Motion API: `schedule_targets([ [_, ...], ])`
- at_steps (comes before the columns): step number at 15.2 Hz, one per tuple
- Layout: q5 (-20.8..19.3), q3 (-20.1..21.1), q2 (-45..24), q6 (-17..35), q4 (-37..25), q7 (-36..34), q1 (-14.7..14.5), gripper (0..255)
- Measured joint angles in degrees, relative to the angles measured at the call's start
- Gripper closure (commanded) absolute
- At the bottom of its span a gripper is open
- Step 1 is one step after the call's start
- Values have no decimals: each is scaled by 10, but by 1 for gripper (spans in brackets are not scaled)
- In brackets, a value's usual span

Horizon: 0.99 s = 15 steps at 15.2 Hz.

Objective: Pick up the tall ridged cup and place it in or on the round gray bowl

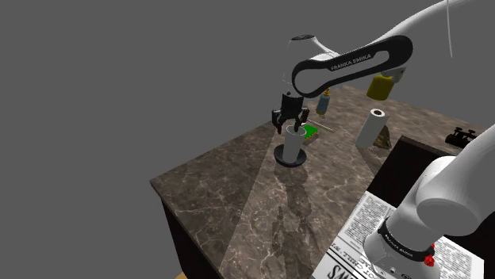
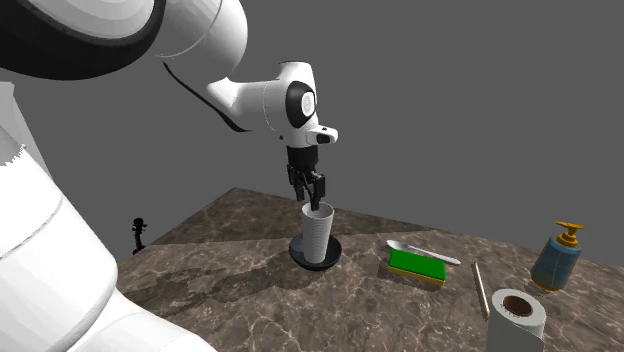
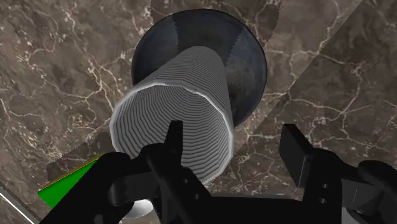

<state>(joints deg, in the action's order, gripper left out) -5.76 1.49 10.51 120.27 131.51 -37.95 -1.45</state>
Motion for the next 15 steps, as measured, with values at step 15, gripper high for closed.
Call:
schedule_targets([
  [15, 5, 3, 22, -74, -52, 3, -3, 0],
])
